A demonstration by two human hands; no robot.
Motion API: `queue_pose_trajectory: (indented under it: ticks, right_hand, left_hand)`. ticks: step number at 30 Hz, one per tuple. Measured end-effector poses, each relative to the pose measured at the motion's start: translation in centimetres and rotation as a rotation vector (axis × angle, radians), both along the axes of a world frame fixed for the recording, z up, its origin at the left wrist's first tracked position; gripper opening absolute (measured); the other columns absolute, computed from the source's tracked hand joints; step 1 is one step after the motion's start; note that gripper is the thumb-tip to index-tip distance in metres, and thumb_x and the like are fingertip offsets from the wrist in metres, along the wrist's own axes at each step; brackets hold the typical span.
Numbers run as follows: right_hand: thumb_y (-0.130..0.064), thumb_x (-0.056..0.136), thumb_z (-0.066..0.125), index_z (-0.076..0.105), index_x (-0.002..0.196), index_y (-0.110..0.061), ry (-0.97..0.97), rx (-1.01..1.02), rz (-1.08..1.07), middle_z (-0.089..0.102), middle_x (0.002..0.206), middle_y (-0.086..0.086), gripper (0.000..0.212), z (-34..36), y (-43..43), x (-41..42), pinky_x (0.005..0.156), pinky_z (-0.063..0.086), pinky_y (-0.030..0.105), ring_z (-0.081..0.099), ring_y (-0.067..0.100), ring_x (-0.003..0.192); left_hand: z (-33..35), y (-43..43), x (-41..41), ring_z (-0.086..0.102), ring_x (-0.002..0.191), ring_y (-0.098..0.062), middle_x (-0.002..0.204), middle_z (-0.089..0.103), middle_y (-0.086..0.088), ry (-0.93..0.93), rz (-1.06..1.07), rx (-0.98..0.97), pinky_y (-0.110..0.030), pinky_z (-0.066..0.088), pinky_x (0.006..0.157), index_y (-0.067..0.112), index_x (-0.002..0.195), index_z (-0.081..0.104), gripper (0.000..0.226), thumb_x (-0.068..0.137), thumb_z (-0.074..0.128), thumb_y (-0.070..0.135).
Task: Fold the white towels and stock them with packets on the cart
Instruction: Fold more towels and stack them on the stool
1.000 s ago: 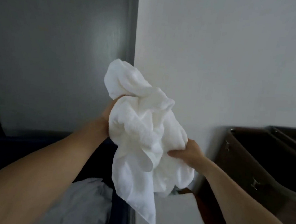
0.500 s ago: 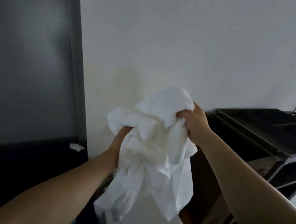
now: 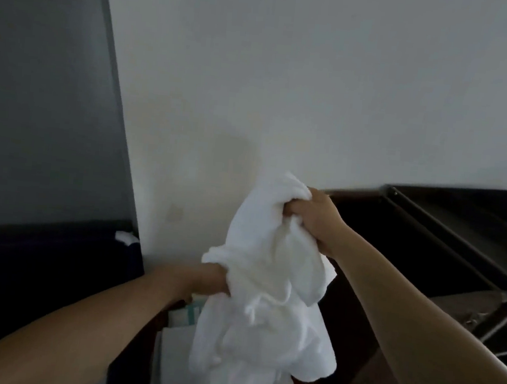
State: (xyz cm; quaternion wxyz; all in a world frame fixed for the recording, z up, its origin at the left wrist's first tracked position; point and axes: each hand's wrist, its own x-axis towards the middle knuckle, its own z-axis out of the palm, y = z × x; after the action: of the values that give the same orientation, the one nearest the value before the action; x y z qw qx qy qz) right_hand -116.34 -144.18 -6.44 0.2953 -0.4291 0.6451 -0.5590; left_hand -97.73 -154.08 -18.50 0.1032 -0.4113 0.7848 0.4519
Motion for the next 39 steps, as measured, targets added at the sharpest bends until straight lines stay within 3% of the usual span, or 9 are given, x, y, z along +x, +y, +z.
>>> queue_pose_trajectory:
  ticks: [2,7,9,13,19,23,27,33,39]
  right_hand:
    - [0.001,0.076,0.062,0.070,0.090,-0.006,0.051,0.090,0.070,0.069,0.080,0.008,0.017,-2.0,-0.1,-0.9,0.064,0.052,0.028,0.065,0.019,0.074]
    - [-0.011,0.068,0.072,0.067,0.088,-0.009,0.176,0.257,0.244,0.068,0.079,0.007,0.020,-5.4,-0.5,-1.4,0.062,0.051,0.029,0.065,0.019,0.072]
    - [-0.021,0.064,0.076,0.070,0.090,-0.009,0.047,0.252,0.330,0.071,0.085,0.014,0.030,-6.1,-0.4,-1.8,0.070,0.054,0.036,0.068,0.024,0.077]
    - [-0.050,0.075,0.063,0.069,0.109,-0.006,-0.377,0.087,0.392,0.068,0.102,0.014,0.055,-6.5,0.4,-4.6,0.080,0.049,0.039,0.064,0.026,0.091]
    - [-0.054,0.063,0.078,0.052,0.137,-0.026,-0.071,0.085,0.567,0.062,0.131,-0.003,0.084,-7.4,3.7,-8.0,0.100,0.050,0.035,0.061,0.015,0.119]
    - [-0.030,0.068,0.089,0.065,0.113,-0.022,0.158,0.063,0.314,0.071,0.105,-0.003,0.051,-5.1,3.9,-6.7,0.085,0.057,0.031,0.068,0.014,0.099]
    - [-0.014,0.085,0.075,0.071,0.088,-0.015,0.191,-0.076,0.135,0.065,0.078,0.000,0.006,-4.7,3.2,-5.6,0.067,0.045,0.029,0.058,0.014,0.074]
    - [0.003,0.092,0.045,0.067,0.083,-0.007,0.196,0.043,0.148,0.058,0.068,0.006,0.026,-4.9,3.6,-2.9,0.048,0.038,0.020,0.051,0.018,0.061]
    - [-0.012,0.088,0.065,0.071,0.088,-0.011,0.276,0.082,0.269,0.070,0.089,0.011,0.006,-4.4,3.4,-1.1,0.066,0.048,0.029,0.061,0.013,0.073]
  left_hand:
    - [0.3,0.0,-0.2,0.055,0.120,-0.021,0.134,0.056,0.002,-0.031,-0.019,-0.200,-0.034,0.048,0.101,0.018,0.137,0.053,0.076,0.070,0.083,0.036]
    - [2.4,2.3,-2.6,0.034,0.132,0.002,0.146,0.031,0.020,0.509,0.008,-0.265,-0.023,0.038,0.106,0.033,0.151,0.020,0.115,0.062,0.092,0.016]
    - [1.6,3.1,-3.4,0.047,0.129,-0.005,0.141,0.049,0.013,0.580,0.136,-0.282,-0.029,0.046,0.103,0.032,0.144,0.039,0.096,0.064,0.091,0.015]
    - [2.0,4.7,-4.3,0.068,0.078,-0.007,0.088,0.072,0.008,0.792,0.612,-0.078,-0.021,0.052,0.061,0.025,0.103,0.065,0.038,0.066,0.075,0.027]
    - [6.3,4.0,-6.1,0.069,0.098,-0.030,0.107,0.072,-0.014,1.110,0.728,0.341,-0.035,0.059,0.071,0.005,0.115,0.064,0.028,0.096,0.053,0.022]
    - [9.7,3.8,-6.4,0.070,0.076,-0.023,0.083,0.072,-0.007,1.247,0.551,0.341,-0.030,0.057,0.061,0.006,0.098,0.063,0.029,0.104,0.037,0.017]
    - [8.5,3.4,-3.9,0.069,0.100,-0.030,0.111,0.070,-0.016,1.072,0.522,0.346,-0.036,0.057,0.078,0.004,0.125,0.062,0.037,0.093,0.059,0.023]
    - [3.4,4.9,0.6,0.069,0.104,-0.017,0.119,0.070,0.003,0.578,0.294,0.187,-0.036,0.060,0.080,0.037,0.131,0.053,0.056,0.083,0.077,0.021]
    - [1.4,5.8,1.9,0.067,0.108,-0.022,0.121,0.066,0.002,0.258,0.005,0.189,-0.050,0.057,0.090,0.041,0.136,0.044,0.065,0.081,0.079,0.037]
